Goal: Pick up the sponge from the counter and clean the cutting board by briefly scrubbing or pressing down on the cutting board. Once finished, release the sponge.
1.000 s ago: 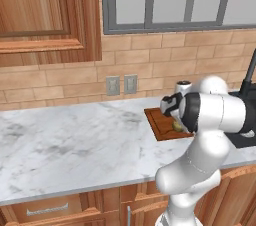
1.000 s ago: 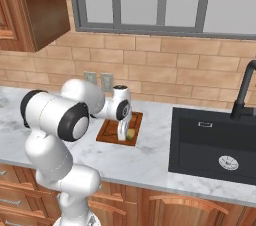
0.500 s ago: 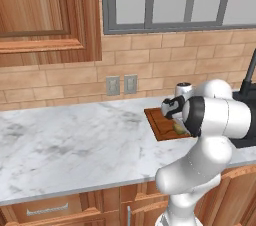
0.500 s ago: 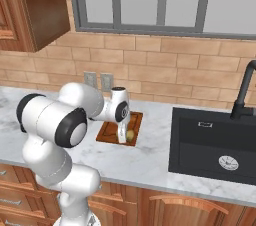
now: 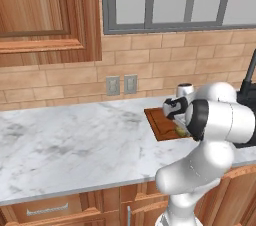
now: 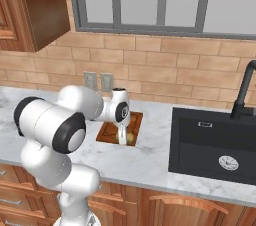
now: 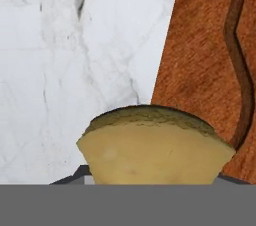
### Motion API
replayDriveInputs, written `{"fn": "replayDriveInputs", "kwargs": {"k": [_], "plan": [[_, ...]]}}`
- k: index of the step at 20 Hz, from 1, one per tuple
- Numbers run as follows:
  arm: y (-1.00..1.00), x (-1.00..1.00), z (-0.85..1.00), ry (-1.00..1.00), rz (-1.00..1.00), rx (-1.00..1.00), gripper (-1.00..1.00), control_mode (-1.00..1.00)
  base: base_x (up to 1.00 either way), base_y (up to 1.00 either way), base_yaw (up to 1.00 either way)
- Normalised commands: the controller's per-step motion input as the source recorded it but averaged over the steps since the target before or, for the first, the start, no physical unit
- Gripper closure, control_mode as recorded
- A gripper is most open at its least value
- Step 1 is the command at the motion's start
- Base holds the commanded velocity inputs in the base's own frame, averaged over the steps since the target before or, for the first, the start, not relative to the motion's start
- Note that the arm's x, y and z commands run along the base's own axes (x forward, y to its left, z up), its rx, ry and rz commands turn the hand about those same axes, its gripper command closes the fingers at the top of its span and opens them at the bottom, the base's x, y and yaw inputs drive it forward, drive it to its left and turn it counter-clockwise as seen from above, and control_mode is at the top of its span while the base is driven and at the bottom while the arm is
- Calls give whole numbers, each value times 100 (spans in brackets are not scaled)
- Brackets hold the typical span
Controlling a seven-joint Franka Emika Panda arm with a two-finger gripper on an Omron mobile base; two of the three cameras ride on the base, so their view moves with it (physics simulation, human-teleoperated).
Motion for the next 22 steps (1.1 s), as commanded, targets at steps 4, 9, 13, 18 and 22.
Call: {"fn": "replayDriveInputs", "kwargs": {"k": [4,9,13,18,22], "plan": [[0,28,-2,-15,0,0,100,-100,0,0,0],[0,64,0,-12,0,1,100,-100,0,0,0],[0,77,0,0,3,3,100,-100,0,0,0],[0,82,0,0,6,6,100,-100,0,0,0],[0,77,0,-2,7,5,100,-100,0,0,0]]}}
